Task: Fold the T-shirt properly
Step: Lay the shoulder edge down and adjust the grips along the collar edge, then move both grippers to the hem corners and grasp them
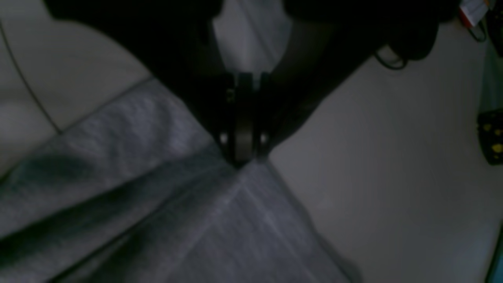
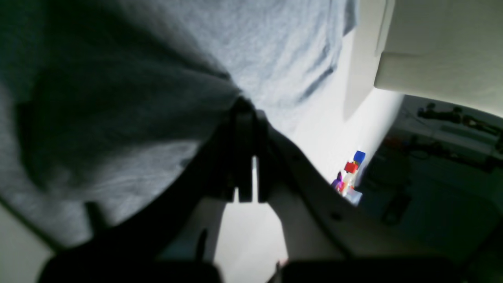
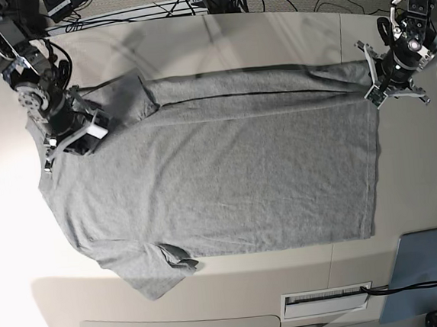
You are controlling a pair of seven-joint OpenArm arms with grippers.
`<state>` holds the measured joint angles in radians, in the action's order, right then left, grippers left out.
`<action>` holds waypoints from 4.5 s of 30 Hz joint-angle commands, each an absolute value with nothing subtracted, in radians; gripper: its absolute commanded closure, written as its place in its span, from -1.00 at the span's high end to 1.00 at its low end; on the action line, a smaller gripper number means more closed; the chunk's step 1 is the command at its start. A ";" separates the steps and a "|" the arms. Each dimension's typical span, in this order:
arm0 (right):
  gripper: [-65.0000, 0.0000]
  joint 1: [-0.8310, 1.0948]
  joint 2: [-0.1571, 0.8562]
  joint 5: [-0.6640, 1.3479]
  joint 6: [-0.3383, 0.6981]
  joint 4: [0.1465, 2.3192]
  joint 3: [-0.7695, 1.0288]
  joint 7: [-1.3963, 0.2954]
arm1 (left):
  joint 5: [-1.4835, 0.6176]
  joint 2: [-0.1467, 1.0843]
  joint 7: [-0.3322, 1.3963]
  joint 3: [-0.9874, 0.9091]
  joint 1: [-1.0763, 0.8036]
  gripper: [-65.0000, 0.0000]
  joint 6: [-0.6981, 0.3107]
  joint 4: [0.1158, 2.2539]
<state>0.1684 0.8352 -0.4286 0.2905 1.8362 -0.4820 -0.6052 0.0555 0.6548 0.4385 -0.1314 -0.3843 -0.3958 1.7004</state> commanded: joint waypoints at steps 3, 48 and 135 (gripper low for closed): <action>-1.00 0.117 0.836 -0.444 0.270 1.822 -0.477 -0.601 | 0.056 0.673 0.410 -0.140 -0.379 -1.00 -0.385 1.714; -1.00 0.224 0.805 -0.234 -0.143 1.820 -0.476 -0.789 | -0.334 0.590 0.555 -0.141 -0.418 -1.00 -0.193 1.715; -0.33 0.392 0.728 -0.270 -0.168 2.018 -0.260 -0.731 | -0.422 0.546 0.478 -0.411 -0.660 -0.01 -0.224 1.944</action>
<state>0.3996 0.7116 -0.2565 -0.1570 2.0014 -0.2668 -0.7471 -0.4149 0.5339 0.4988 -0.4065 -0.6579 -0.2249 1.9282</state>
